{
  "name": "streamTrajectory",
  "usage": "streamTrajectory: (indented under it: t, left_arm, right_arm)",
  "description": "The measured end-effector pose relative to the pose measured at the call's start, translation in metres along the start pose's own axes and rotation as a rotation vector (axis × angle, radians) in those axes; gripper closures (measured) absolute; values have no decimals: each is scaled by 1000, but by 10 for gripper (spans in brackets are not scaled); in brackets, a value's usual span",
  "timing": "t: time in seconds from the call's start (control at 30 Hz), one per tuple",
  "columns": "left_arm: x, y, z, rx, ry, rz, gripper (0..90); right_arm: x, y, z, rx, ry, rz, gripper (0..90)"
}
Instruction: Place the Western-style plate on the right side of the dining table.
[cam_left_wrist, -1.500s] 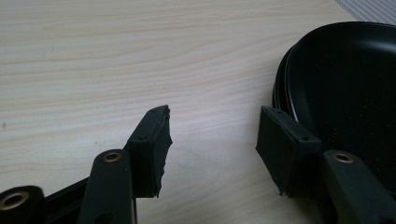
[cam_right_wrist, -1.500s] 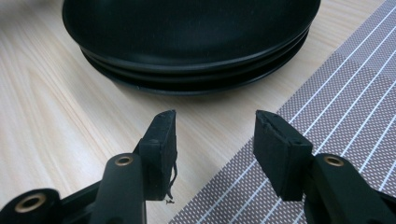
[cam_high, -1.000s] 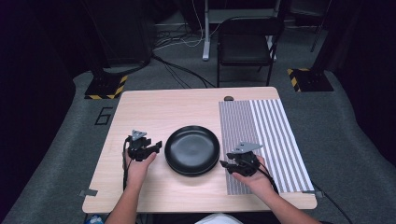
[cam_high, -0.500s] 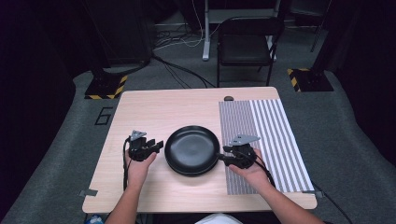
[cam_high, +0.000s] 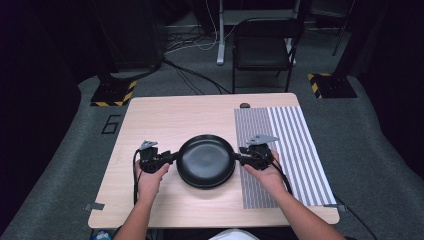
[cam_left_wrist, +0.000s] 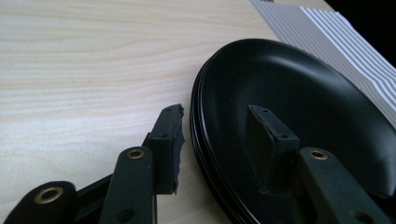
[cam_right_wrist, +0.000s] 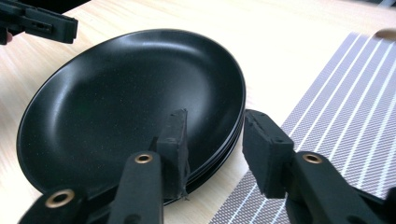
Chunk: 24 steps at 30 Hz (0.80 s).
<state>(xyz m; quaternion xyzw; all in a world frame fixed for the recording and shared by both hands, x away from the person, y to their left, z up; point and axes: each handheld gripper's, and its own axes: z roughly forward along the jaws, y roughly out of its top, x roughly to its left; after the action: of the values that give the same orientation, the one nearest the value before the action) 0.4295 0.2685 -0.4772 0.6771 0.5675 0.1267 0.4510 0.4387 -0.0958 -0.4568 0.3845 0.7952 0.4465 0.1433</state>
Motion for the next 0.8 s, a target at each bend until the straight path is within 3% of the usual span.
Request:
streamTrajectory:
  t: [0.07,0.57,0.8]
  left_arm:
    - [1,0,0,11,-3,5,563]
    - [4,-5,3,53,-88,-113,707]
    - [5,-7,3,71,-81,-111,736]
  right_arm:
    - [-1,0,2,3,-1,7,606]
    - [-10,-5,15,44,23,64,625]
    - [-12,-7,20,55,43,107,627]
